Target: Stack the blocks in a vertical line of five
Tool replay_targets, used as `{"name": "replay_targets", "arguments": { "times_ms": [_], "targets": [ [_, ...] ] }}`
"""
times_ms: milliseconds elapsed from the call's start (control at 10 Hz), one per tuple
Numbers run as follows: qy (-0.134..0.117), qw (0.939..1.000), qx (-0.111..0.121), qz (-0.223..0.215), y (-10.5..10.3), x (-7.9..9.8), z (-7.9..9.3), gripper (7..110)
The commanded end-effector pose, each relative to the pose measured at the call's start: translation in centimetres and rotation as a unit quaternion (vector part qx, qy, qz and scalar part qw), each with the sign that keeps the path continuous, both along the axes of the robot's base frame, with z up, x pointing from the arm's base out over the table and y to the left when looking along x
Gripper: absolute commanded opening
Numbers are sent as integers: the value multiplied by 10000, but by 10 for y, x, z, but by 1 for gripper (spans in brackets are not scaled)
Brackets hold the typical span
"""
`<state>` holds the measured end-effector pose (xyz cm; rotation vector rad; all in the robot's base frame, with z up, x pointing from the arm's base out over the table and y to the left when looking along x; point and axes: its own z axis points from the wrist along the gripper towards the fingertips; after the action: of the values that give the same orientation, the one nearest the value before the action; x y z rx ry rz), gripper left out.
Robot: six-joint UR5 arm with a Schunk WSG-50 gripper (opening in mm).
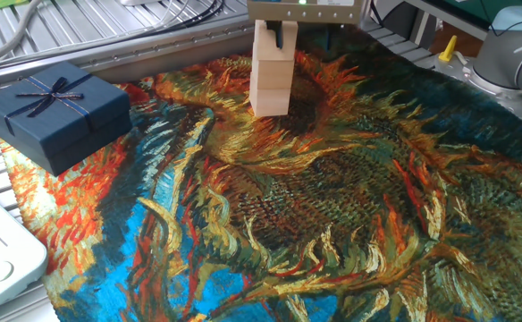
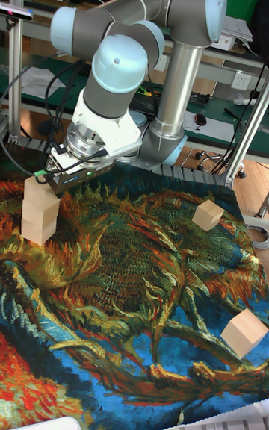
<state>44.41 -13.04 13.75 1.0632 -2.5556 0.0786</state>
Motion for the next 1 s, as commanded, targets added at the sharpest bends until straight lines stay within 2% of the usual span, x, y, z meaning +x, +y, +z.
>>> {"name": "replay_targets", "arguments": {
  "times_ms": [0,500,900],
  "targets": [
    [18,10000,27,-4,1,0,0,66],
    [19,10000,-38,33,-2,1,-1,66],
    [48,10000,23,27,3,0,-1,66]
  ]
}}
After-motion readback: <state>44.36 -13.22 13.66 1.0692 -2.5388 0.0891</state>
